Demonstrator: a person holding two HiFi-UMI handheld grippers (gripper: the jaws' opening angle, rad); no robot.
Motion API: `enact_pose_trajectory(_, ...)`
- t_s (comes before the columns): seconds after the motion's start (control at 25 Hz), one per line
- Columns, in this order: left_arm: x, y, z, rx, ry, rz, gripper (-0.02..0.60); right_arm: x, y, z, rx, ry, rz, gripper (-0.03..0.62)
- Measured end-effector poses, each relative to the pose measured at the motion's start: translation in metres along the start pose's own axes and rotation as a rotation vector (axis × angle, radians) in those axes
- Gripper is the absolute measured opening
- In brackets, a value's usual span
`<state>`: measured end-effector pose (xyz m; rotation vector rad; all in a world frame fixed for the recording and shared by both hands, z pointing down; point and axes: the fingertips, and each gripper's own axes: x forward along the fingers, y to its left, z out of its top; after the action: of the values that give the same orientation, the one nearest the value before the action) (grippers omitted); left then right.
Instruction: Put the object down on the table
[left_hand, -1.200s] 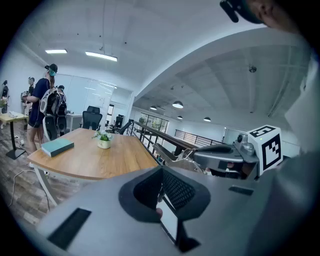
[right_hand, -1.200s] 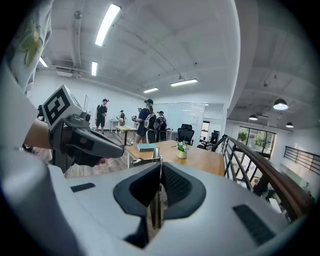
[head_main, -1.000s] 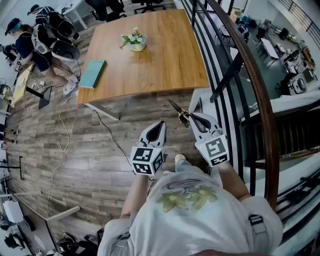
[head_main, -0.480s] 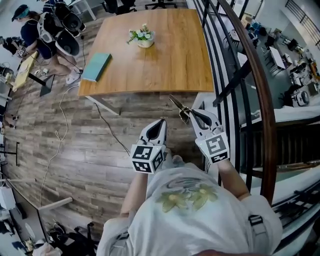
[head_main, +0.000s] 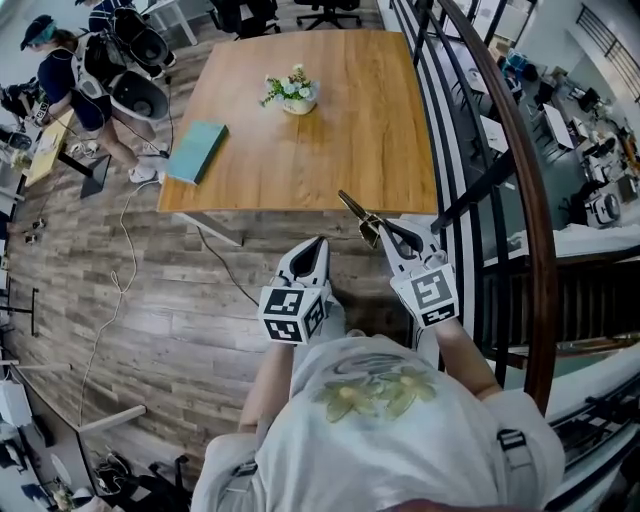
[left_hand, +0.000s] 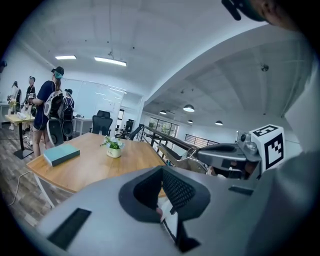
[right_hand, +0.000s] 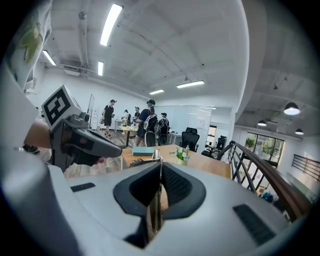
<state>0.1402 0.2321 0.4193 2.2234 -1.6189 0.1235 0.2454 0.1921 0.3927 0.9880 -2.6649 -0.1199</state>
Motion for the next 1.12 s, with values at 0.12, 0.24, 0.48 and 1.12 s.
enact_pose_trajectory(0.12, 0.018, 0.022, 0.012, -0.002, -0.003, 0.001, 0.014, 0.029, -0.009, 0.009, -0.009, -0.005, 0.007, 0.014)
enact_pose_trajectory(0.24, 0.038, 0.043, 0.028, 0.016, -0.003, -0.002, 0.014, 0.058, -0.020, 0.019, -0.017, -0.007, 0.006, 0.014)
enact_pose_trajectory(0.48, 0.037, 0.090, 0.043, 0.036, -0.023, 0.003, 0.014, 0.103, -0.010, 0.039, -0.045, -0.030, -0.002, 0.014)
enact_pose_trajectory(1.12, 0.096, 0.190, 0.091, 0.005, -0.018, 0.025, 0.014, 0.214, -0.050, 0.085, -0.110, -0.050, -0.027, 0.014)
